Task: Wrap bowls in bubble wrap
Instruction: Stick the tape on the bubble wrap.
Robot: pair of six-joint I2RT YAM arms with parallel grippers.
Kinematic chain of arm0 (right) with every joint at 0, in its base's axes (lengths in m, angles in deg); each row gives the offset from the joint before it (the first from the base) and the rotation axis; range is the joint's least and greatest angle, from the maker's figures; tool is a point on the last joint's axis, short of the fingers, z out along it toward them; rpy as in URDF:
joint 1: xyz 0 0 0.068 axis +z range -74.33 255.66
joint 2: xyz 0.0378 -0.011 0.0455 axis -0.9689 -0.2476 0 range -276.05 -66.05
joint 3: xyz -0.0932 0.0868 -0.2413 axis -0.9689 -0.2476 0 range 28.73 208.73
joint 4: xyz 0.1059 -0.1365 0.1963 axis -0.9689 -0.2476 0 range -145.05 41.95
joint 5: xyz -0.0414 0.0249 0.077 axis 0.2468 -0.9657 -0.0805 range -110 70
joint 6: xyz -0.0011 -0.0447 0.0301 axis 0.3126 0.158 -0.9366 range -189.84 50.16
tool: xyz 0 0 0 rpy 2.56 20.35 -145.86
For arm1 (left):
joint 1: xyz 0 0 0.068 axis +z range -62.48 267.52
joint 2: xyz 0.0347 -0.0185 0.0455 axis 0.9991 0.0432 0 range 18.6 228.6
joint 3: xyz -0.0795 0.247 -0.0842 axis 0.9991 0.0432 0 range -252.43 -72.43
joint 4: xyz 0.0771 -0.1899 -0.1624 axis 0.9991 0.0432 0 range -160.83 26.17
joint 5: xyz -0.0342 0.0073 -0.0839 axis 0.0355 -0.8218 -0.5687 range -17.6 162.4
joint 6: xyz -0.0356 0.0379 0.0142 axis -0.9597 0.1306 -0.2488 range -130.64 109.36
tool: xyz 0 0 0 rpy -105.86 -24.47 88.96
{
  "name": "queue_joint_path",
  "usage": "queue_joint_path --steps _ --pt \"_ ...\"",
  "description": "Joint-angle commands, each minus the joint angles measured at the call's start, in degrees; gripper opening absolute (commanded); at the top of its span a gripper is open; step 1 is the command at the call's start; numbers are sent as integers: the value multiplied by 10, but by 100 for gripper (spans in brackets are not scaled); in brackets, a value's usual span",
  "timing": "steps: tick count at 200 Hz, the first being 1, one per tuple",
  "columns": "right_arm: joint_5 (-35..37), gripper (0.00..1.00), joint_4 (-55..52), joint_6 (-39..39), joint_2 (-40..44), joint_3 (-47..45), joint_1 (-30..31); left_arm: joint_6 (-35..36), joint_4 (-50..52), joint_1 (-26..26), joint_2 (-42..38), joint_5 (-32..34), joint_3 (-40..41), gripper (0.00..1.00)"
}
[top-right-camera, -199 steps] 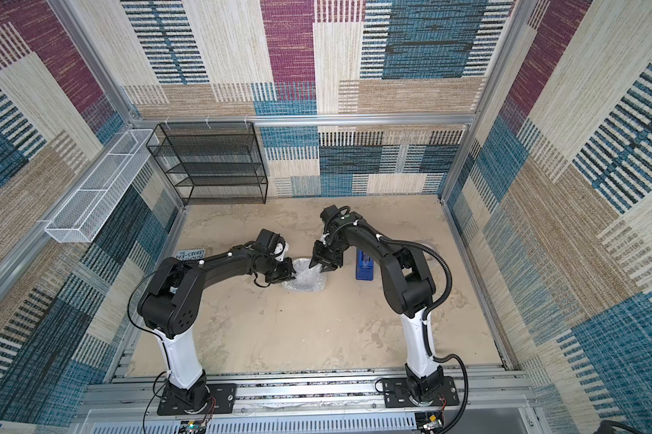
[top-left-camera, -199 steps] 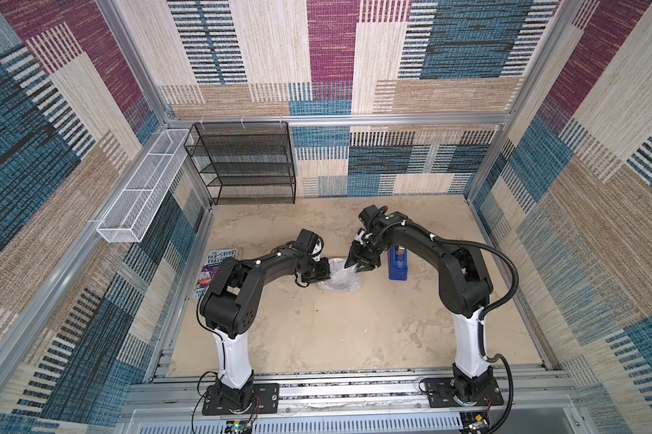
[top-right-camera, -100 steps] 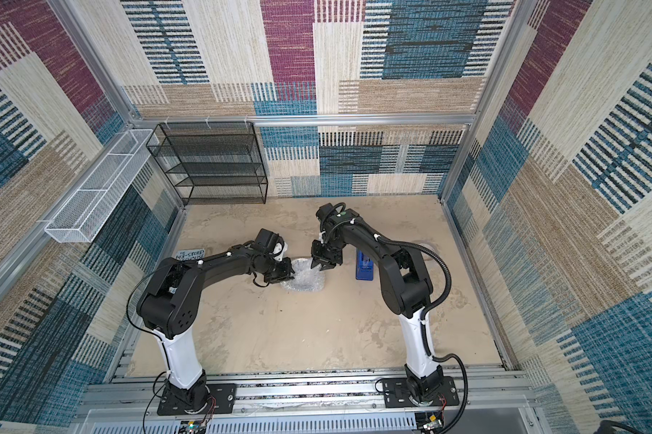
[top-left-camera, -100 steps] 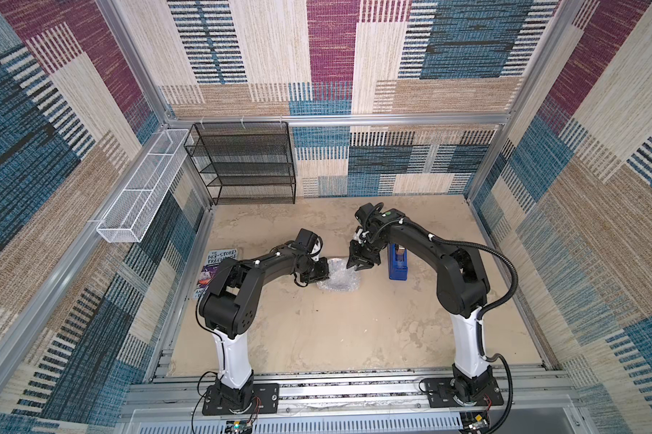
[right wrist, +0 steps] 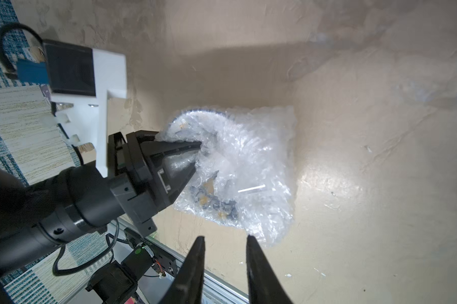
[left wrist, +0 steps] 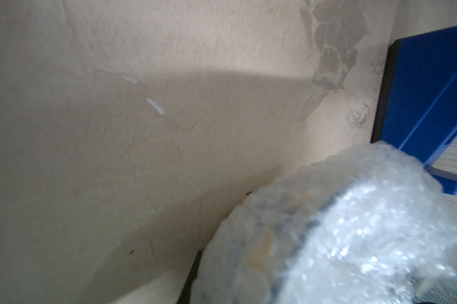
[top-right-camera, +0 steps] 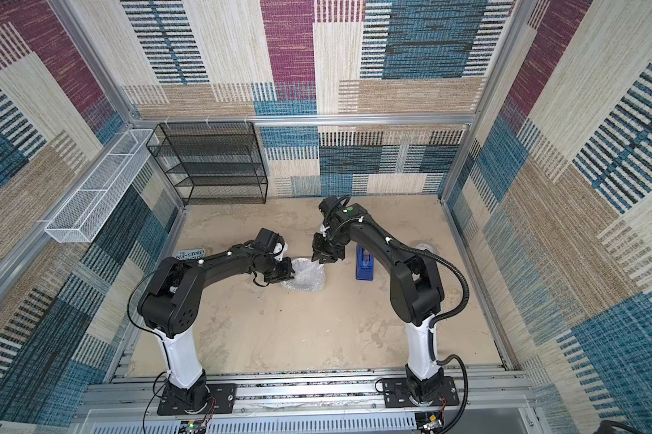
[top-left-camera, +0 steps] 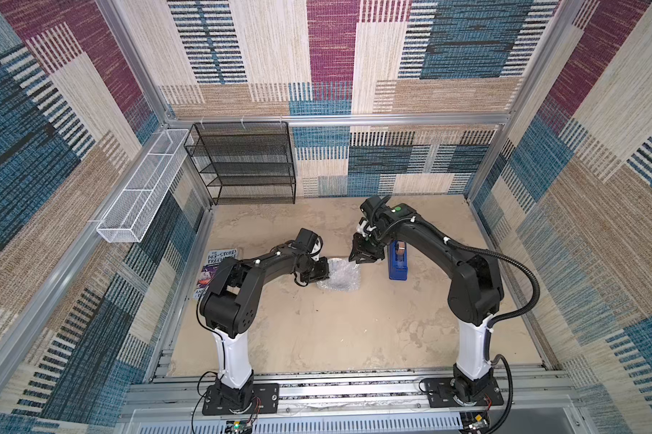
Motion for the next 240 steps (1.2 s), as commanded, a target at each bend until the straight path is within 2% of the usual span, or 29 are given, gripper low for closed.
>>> queue_joint_path --steps 1,21,46,64,80,104,159,214,240 --pt "15 31 12 2 10 9 3 14 9 0 2 18 -3 0" --pt "38 36 21 9 7 13 5 12 7 0 6 15 -2 0" --pt "74 37 83 26 32 -18 21 11 7 0 7 14 -2 0" --pt "154 39 92 63 44 -45 31 12 7 0 5 15 -2 0" --pt "191 39 105 71 55 -88 25 15 11 0 3 17 -3 0" --pt "165 37 146 73 67 -146 22 17 14 0 5 19 -5 0" --pt "124 35 185 66 55 -174 17 17 12 0 8 17 -5 0" --pt "53 19 209 48 62 -178 15 17 12 0 11 17 -4 0" --pt "43 16 199 31 73 -168 15 17 11 0 13 16 -5 0"
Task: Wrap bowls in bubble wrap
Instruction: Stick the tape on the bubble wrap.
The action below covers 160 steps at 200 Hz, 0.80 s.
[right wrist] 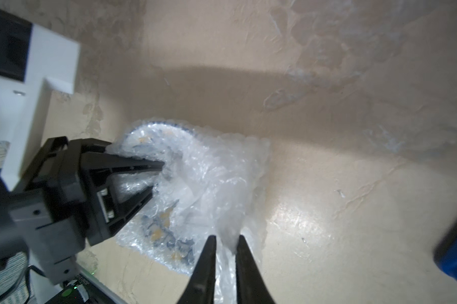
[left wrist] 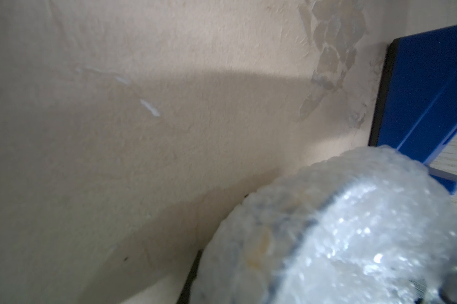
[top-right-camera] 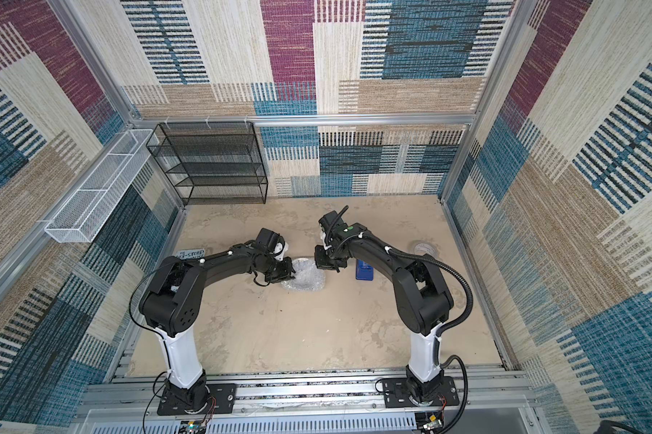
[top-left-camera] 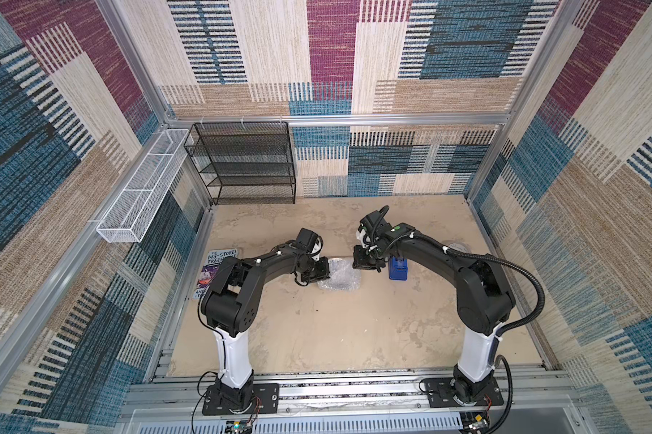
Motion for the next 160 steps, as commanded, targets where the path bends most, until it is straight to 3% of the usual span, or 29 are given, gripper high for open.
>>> queue_joint_path --steps 1,24,33,52,57,100,110,116,160 --pt "-32 16 14 -23 14 9 -1 16 13 0 6 24 -1 0" --pt "-31 15 3 -29 23 9 -1 15 12 0 8 21 -3 0" --pt "-32 7 2 -28 26 8 -1 15 11 0 9 21 -2 0" --pt "-24 5 5 -34 35 2 -2 15 12 0 10 23 -3 0" --pt "-25 0 3 -33 35 2 -2 14 11 0 11 22 -3 0" --pt "-14 0 13 -37 56 -17 -3 15 12 0 12 22 -4 0" --pt "-10 23 7 -36 59 -22 -6 15 11 0 12 22 -3 0" --pt "-9 29 7 -34 59 -29 -9 15 11 0 12 22 -3 0" --pt "-19 35 38 -38 58 -67 -17 15 10 0 12 20 -3 0"
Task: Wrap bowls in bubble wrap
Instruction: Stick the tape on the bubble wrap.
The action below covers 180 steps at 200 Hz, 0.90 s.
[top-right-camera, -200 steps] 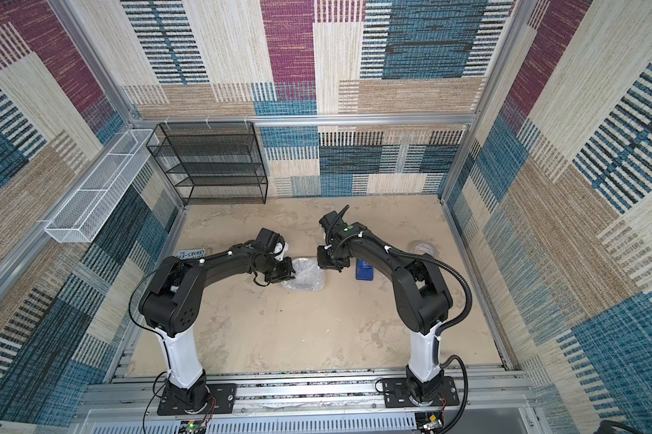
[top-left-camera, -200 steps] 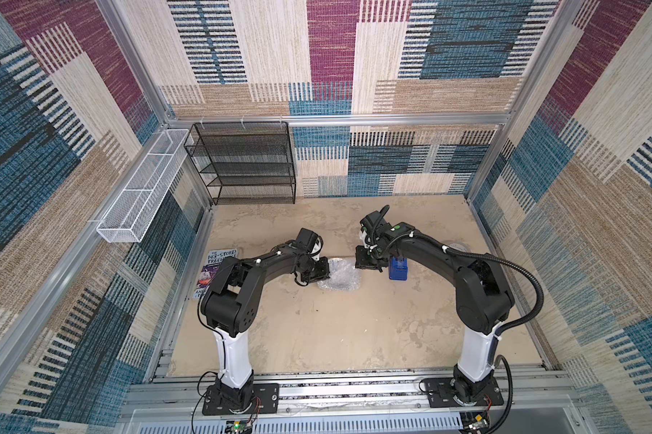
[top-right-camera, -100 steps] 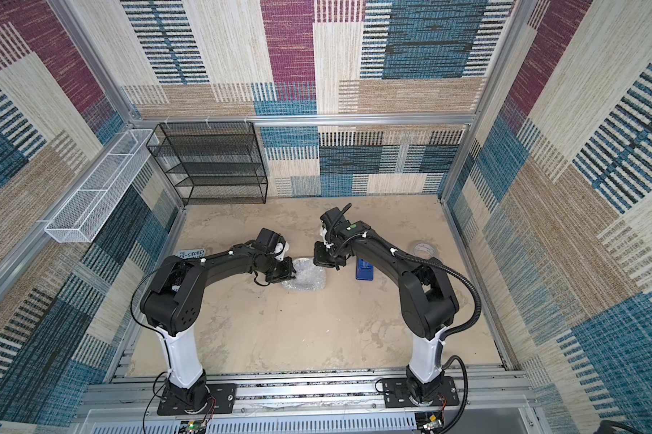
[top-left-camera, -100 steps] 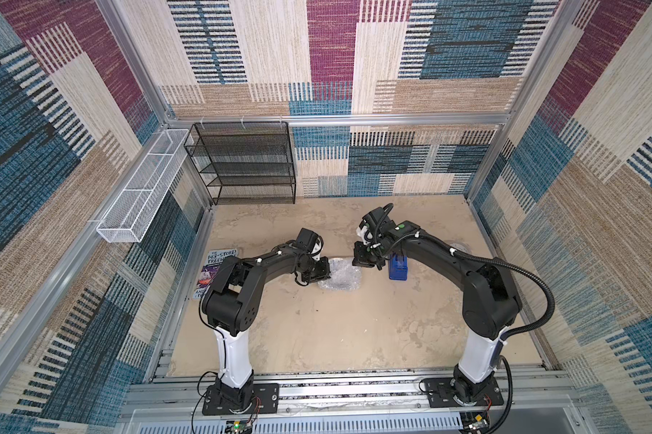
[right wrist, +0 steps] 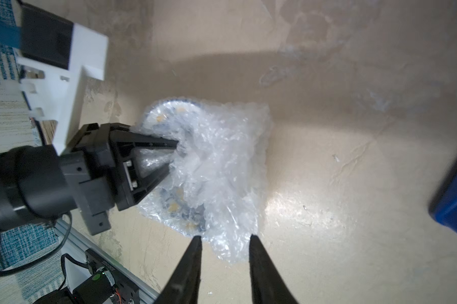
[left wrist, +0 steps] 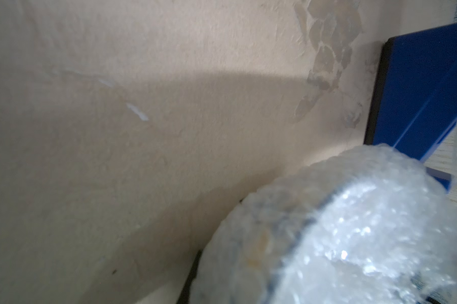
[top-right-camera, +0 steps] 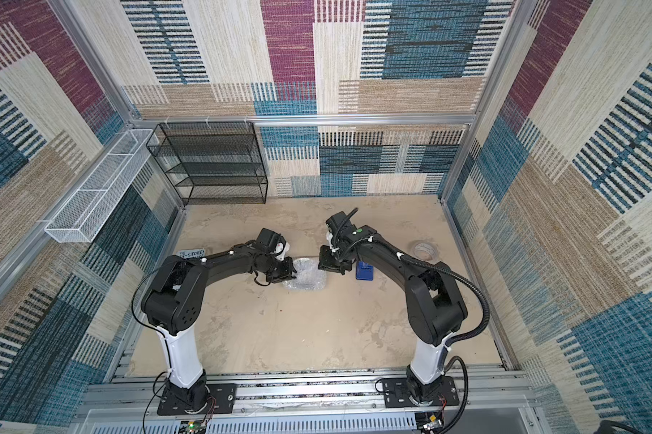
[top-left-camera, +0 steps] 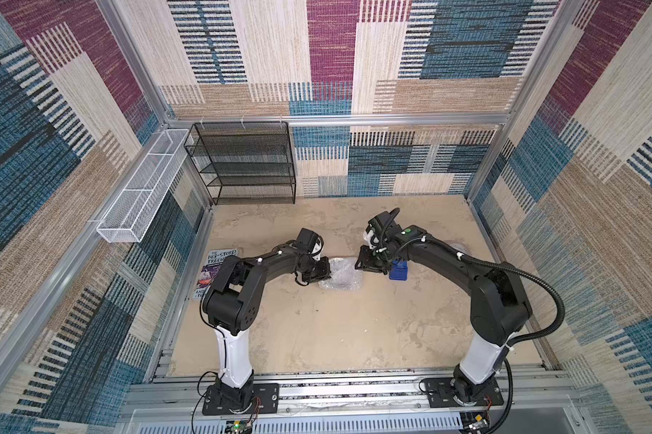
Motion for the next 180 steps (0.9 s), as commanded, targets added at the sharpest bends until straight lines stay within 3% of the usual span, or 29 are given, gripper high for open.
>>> queue_joint_path --steps 1,53,76,106,180 --pt "-3 35 33 -3 -1 -9 -3 15 17 0 4 31 0 0" --pt "-29 33 81 -10 -12 -30 -19 17 16 0 3 29 1 0" --pt "-45 26 90 -12 -17 -26 -19 16 16 0 3 28 1 0" --pt "-57 0 99 -22 -4 -29 -19 16 16 0 1 30 1 0" --pt "-104 0 104 -50 16 11 -20 14 16 0 6 36 0 0"
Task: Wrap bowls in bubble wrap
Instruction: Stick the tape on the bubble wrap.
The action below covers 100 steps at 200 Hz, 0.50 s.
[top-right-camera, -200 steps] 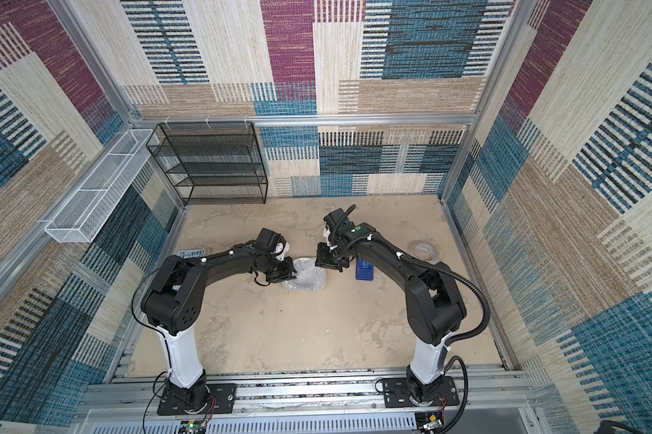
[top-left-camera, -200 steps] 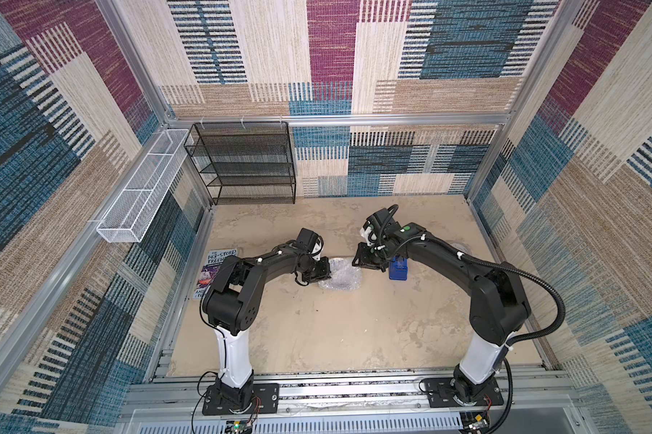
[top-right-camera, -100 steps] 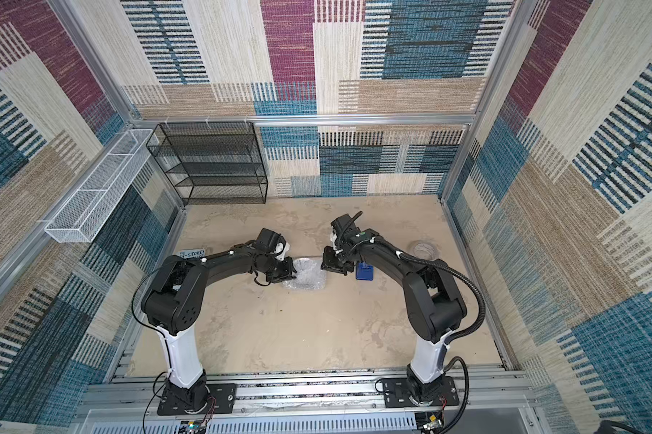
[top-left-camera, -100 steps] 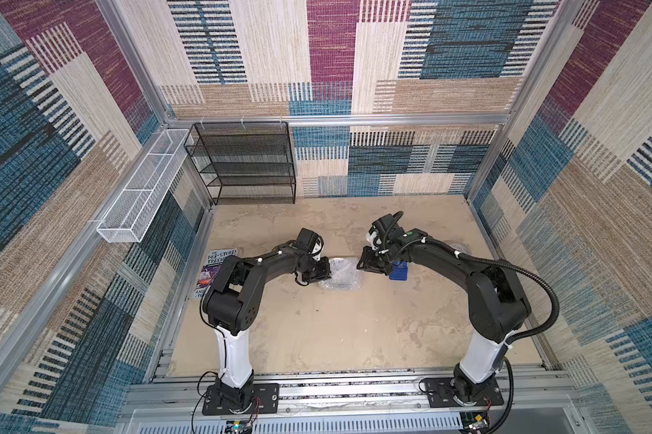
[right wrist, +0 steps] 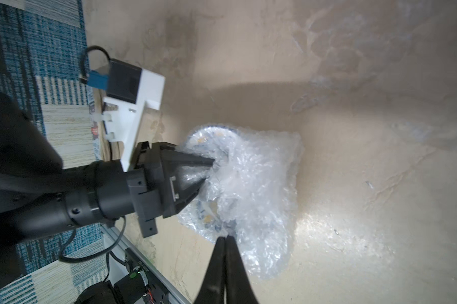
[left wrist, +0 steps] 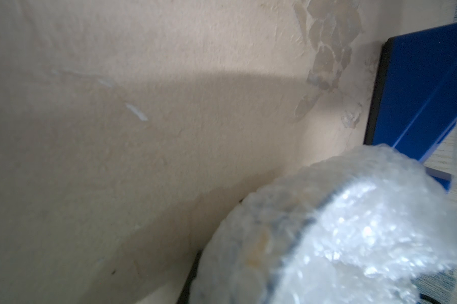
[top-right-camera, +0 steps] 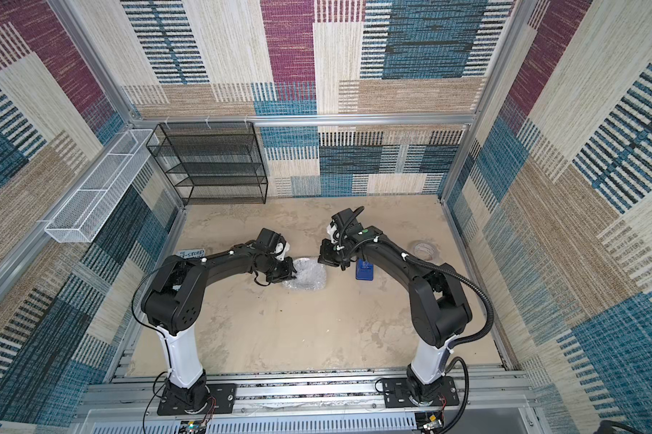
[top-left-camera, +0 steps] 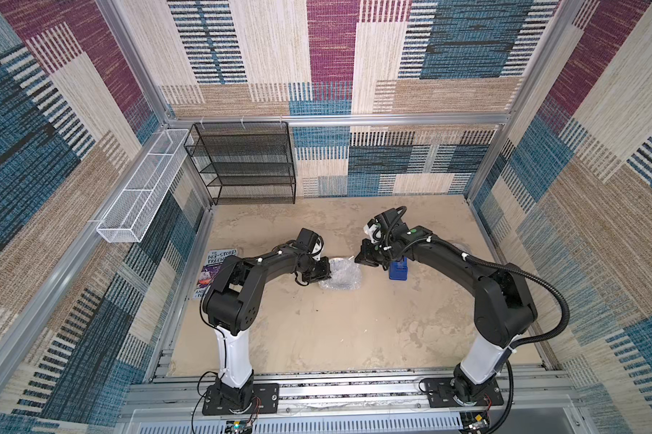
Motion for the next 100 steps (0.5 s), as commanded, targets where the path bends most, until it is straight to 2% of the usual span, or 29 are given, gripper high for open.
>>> queue_joint_path --steps 1,69,100 --pt "-32 0 21 -17 0 17 -1 14 17 -1 6 36 0 0" --pt "-115 0 57 -54 -32 74 0 14 18 -1 8 35 -2 0" --pt "-128 0 79 -62 -30 16 2 12 16 -1 10 34 -2 0"
